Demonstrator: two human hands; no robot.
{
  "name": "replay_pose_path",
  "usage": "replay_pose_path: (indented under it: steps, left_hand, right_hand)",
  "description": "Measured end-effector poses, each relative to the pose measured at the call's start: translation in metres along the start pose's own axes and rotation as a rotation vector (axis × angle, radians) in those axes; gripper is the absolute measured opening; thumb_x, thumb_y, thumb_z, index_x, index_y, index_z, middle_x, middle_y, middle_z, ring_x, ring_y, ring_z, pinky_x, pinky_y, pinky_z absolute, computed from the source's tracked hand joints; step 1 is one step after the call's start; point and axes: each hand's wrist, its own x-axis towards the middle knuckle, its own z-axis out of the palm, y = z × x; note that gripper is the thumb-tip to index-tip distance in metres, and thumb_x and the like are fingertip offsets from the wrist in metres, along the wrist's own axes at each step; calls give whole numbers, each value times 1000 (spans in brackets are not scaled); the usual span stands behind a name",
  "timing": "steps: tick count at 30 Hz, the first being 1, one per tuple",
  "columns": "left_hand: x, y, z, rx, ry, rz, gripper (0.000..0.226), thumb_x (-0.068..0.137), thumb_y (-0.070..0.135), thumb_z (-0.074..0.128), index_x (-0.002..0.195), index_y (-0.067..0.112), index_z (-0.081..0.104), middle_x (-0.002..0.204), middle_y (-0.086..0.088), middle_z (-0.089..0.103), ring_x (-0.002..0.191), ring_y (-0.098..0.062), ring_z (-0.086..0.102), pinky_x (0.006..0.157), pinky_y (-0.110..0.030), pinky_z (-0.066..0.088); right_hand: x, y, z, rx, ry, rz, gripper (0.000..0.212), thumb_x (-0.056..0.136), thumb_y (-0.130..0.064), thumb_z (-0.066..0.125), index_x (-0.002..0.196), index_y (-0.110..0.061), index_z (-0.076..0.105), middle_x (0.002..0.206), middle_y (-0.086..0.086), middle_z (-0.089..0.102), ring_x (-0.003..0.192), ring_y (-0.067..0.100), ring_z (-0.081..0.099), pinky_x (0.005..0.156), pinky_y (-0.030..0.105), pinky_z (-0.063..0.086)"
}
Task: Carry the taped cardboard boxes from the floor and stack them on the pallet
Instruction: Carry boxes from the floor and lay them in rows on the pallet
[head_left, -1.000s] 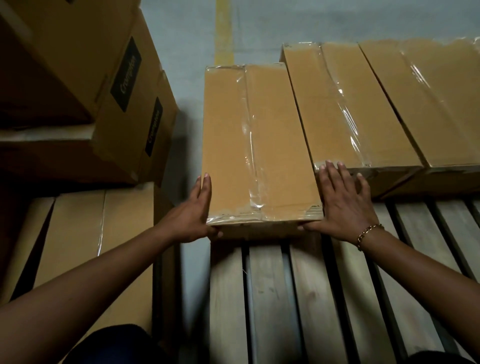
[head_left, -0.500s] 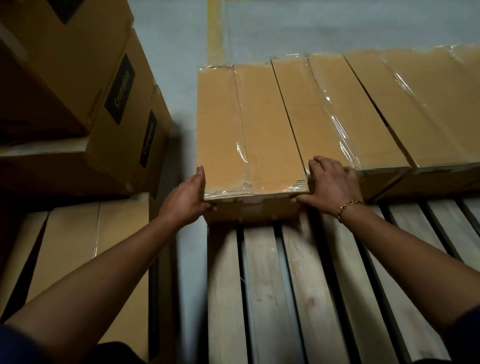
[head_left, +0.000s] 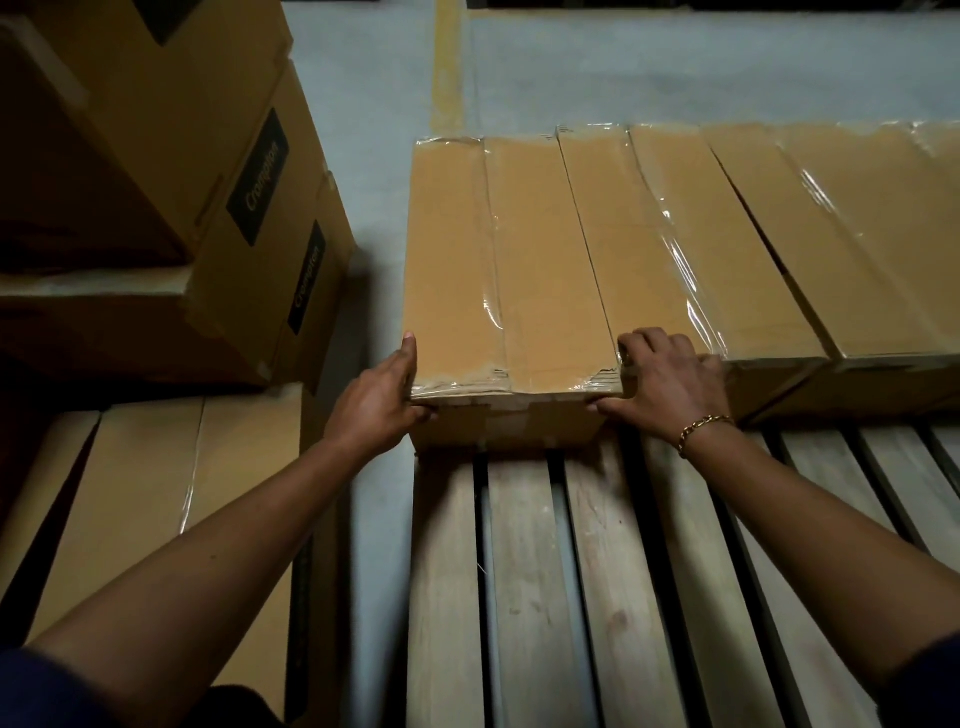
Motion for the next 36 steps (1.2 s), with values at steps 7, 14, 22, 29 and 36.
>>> replay_pose_path:
  steps: [7, 14, 22, 29, 36]
  left_hand:
    - [-10, -3, 13, 110, 5, 25, 98, 95, 39, 69, 163, 25, 0, 169, -1, 18, 124, -31, 60, 98, -45, 51]
    - [-9, -9, 21, 137, 18, 18, 94, 99, 41, 61, 162, 26, -7, 171, 2, 3, 115, -29, 65, 90, -42, 56]
    - [5, -15, 19, 142, 25, 50, 94, 97, 43, 63, 162, 27, -4, 171, 2, 7, 124, -35, 60, 96, -46, 53]
    - [1, -13, 20, 146, 35, 44, 93, 98, 42, 62, 162, 25, -2, 171, 2, 7, 121, -34, 62, 94, -46, 54]
    - [-9, 0, 28, 167, -4, 30, 91, 101, 36, 56, 160, 22, -11, 171, 0, -8, 99, -36, 68, 80, -48, 58]
  right_hand:
    - [-26, 5, 39, -185, 50, -146, 70, 95, -62, 33, 157, -28, 32, 163, 7, 29, 147, 36, 31, 111, 67, 25]
    - [-23, 8, 40, -188, 49, -167, 69, 95, -58, 31, 155, -25, 36, 164, 10, 27, 149, 36, 28, 114, 65, 20]
    - [-7, 10, 39, -183, 25, -160, 72, 94, -62, 25, 156, -27, 33, 161, 8, 34, 146, 34, 34, 112, 65, 24]
    - [-13, 5, 44, -163, 57, -138, 72, 94, -58, 28, 155, -21, 37, 162, 9, 32, 146, 33, 33, 111, 60, 26]
    - [-31, 14, 51, -93, 133, -156, 72, 92, -54, 28, 154, -19, 39, 162, 10, 33, 146, 37, 32, 112, 61, 24]
